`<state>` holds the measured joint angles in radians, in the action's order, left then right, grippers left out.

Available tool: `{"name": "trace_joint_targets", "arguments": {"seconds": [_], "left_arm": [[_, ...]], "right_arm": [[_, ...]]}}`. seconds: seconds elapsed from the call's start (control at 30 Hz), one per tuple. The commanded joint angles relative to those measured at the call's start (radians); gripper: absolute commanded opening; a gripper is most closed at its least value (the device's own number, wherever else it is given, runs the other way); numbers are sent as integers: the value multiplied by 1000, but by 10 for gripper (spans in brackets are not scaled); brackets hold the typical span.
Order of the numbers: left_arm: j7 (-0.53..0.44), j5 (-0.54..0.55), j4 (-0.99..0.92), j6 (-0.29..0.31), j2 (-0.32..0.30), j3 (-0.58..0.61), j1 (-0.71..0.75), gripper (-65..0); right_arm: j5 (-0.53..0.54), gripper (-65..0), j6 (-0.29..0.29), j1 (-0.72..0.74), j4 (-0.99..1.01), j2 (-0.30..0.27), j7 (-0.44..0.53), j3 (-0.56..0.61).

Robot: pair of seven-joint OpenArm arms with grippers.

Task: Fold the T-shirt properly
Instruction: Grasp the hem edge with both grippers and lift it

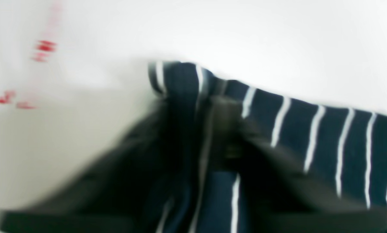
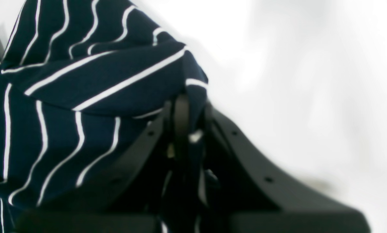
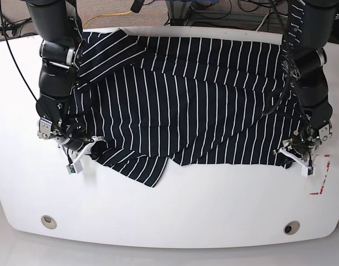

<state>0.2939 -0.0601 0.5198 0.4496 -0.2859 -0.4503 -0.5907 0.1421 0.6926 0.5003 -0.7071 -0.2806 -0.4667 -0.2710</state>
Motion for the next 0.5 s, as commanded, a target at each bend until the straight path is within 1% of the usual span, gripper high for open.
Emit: {"name": "trace_joint_targets", "arguments": {"seconds": [0.0,0.1,0.17,0.33,0.47], "left_arm": [[-25,-2,7,5,-14,0,-22,-600],[-22,-1,12,7,-14,0,-22,-607],[0,6,21,13,-14,0,-25,-608],[110,6,242,15,-3,-5,2,-608],[173,6,399,19,29,-5,45,-608]], "right_arm": [[4,-650,6,30,-18,-15,6,3],[3,-650,6,30,-44,-15,6,5],[3,-650,6,25,-90,-15,1,5],[4,-650,6,16,-230,-13,-100,-1],[3,-650,6,-18,-354,-13,-132,-1]]}}
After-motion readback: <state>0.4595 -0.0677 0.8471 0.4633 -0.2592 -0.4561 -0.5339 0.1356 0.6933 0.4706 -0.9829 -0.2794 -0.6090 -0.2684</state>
